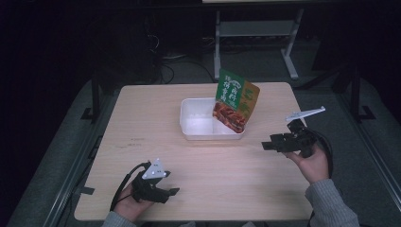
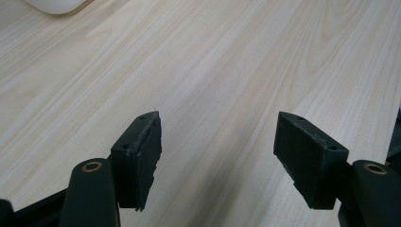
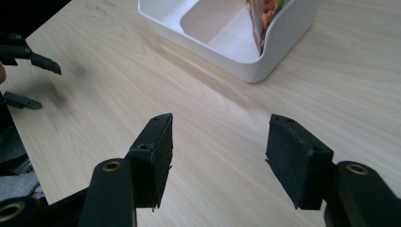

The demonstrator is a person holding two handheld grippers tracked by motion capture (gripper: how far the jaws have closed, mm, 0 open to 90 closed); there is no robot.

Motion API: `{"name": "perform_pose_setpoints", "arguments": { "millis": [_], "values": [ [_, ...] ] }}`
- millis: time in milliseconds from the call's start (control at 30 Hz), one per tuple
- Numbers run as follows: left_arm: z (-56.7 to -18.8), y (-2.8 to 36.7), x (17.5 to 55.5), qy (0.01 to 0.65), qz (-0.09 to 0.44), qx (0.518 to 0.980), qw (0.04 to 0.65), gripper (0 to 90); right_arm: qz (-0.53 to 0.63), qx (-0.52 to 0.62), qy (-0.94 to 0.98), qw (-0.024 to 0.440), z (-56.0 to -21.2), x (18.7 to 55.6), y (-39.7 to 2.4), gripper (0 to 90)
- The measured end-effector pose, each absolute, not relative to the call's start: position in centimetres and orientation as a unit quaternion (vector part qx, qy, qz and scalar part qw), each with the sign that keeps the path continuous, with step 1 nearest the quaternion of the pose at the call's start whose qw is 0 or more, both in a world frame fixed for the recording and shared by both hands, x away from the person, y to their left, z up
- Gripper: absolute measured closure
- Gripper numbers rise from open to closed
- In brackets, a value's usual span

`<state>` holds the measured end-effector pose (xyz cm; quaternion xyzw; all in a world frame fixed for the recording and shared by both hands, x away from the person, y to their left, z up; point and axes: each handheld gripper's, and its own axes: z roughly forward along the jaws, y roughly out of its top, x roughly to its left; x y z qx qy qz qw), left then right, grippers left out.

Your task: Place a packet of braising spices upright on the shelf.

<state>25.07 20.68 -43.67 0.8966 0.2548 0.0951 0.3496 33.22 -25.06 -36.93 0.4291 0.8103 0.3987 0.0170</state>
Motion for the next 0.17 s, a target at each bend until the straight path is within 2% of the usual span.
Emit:
{"name": "perform_pose_setpoints", "arguments": {
  "millis": [167],
  "values": [
    [-43.7, 20.8, 25.1, 0.256, 0.094, 0.896, 0.35, 31.7, 0.405, 0.422, 0.81, 0.034, -38.0, 31.6, -24.9, 36.2]
  ]
}}
